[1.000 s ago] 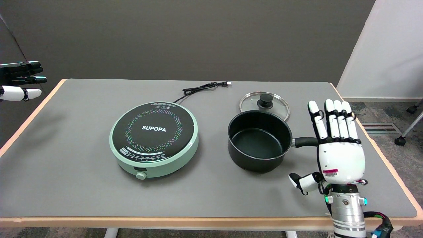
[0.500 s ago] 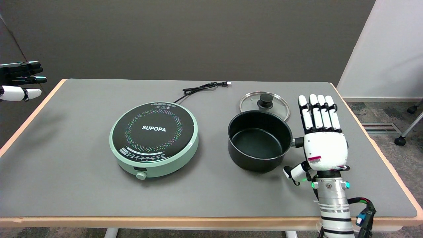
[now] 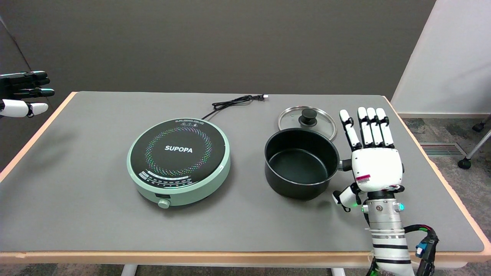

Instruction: Pick up the pot lid.

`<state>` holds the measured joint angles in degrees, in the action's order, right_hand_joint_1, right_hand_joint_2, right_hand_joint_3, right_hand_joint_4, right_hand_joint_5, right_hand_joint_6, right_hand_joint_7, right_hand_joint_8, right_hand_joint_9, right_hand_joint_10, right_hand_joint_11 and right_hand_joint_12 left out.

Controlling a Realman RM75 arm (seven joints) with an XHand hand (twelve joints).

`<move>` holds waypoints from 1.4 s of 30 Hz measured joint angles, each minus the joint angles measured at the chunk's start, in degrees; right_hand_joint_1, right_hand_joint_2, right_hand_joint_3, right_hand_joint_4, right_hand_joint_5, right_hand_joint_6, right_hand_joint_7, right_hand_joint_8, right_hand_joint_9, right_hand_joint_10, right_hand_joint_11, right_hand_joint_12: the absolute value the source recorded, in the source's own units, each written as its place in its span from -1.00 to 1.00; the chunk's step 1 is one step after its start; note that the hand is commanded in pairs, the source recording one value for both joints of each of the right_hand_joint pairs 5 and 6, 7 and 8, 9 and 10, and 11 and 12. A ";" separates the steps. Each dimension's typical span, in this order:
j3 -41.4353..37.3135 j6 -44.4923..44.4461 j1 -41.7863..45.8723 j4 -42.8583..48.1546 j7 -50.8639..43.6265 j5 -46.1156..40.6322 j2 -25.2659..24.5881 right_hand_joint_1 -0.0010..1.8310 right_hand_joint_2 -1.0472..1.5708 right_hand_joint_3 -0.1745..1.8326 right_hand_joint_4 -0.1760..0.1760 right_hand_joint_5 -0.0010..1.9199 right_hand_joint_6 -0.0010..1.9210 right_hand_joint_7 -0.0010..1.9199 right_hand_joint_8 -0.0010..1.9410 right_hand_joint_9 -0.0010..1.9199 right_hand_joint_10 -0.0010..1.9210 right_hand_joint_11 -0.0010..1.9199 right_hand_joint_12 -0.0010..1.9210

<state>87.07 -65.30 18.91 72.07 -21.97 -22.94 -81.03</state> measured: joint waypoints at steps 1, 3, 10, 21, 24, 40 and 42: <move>-0.29 0.88 0.36 0.69 -0.32 -0.28 -0.06 0.26 -0.61 0.34 0.33 -0.98 -0.98 -0.98 -0.98 -0.98 -0.98 -0.98 -0.98; -0.70 2.16 0.89 1.62 -0.75 -0.77 -0.12 0.26 -0.61 0.35 0.33 -0.98 -0.98 -0.98 -0.98 -0.98 -0.98 -0.98 -0.98; -2.33 7.85 3.10 5.33 -1.86 -3.49 -0.17 0.25 -0.62 0.38 0.33 -0.98 -0.98 -0.98 -0.98 -0.98 -0.98 -0.98 -0.98; -4.62 17.50 5.16 10.95 -3.06 -6.43 -0.33 0.24 -0.60 0.38 0.22 -0.98 -0.98 -0.98 -0.98 -0.98 -0.98 -0.98 -0.98; -5.09 20.01 5.43 12.71 -3.79 -7.15 -0.41 0.25 -0.60 0.37 0.20 -0.98 -0.98 -0.98 -0.99 -0.98 -0.98 -0.98 -0.98; -5.84 27.48 5.57 18.52 -6.98 -10.88 -0.66 0.24 -0.56 0.35 0.22 -0.99 -0.99 -0.99 -0.99 -0.99 -0.99 -0.99 -0.99; -5.90 28.44 5.59 19.00 -7.27 -11.64 -0.68 0.24 -0.56 0.35 0.21 -0.99 -0.99 -0.99 -0.99 -0.99 -0.99 -0.99 -0.99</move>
<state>81.17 -36.86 24.50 91.07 -29.24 -34.59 -81.71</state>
